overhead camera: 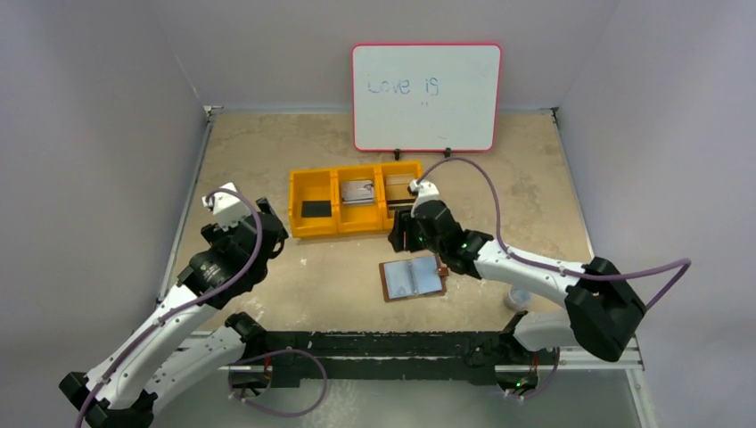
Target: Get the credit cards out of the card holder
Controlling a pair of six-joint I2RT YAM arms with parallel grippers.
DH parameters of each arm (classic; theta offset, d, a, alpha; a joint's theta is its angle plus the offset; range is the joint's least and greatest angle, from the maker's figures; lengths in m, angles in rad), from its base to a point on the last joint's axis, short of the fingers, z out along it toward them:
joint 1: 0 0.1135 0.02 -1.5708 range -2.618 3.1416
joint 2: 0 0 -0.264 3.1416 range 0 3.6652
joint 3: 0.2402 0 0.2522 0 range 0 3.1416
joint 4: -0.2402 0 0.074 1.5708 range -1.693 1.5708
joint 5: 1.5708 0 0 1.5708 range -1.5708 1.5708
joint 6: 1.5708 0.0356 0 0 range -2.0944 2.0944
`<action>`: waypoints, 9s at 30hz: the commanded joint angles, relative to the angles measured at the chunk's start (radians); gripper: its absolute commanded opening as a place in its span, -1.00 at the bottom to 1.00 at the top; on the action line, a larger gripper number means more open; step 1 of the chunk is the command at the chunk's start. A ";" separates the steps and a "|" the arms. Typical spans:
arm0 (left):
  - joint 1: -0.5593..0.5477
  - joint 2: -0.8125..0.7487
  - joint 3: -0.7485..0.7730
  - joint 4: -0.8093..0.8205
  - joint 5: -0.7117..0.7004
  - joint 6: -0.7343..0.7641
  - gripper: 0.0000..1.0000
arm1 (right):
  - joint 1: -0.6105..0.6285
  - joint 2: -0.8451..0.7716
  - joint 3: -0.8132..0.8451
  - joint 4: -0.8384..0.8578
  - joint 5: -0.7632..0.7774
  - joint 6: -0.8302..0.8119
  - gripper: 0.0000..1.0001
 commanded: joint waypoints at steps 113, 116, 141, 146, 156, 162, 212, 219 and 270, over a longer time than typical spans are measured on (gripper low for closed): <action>-0.440 0.633 -0.094 0.669 0.336 -0.169 0.59 | 0.045 -0.412 -0.428 -0.002 -0.095 0.634 -0.52; -0.440 0.617 -0.119 0.696 0.342 -0.167 0.66 | 0.031 -0.369 -0.475 0.057 -0.119 0.671 -0.48; -0.440 0.765 -0.117 0.844 0.493 -0.141 0.67 | -0.088 -0.174 -0.623 0.203 -0.233 0.701 -0.50; -0.440 0.825 -0.111 0.853 0.518 -0.160 0.58 | -0.114 -0.096 -0.627 0.268 -0.274 0.685 -0.55; -0.440 0.895 -0.102 0.907 0.591 -0.140 0.03 | -0.162 -0.011 -0.629 0.361 -0.340 0.667 -0.59; -0.445 0.915 -0.108 0.957 0.654 -0.137 -0.48 | -0.168 -0.033 -0.628 0.351 -0.342 0.665 -0.58; -0.453 0.807 -0.125 0.804 0.452 -0.157 -1.00 | -0.257 -0.137 -0.689 0.568 -0.569 0.630 -0.93; -0.453 0.804 -0.135 0.818 0.465 -0.165 -1.00 | -0.252 -0.126 -0.593 0.524 -0.595 0.496 -0.56; -0.462 0.764 -0.199 0.879 0.503 -0.194 -1.00 | -0.233 0.426 -0.602 1.119 -0.741 0.730 -1.00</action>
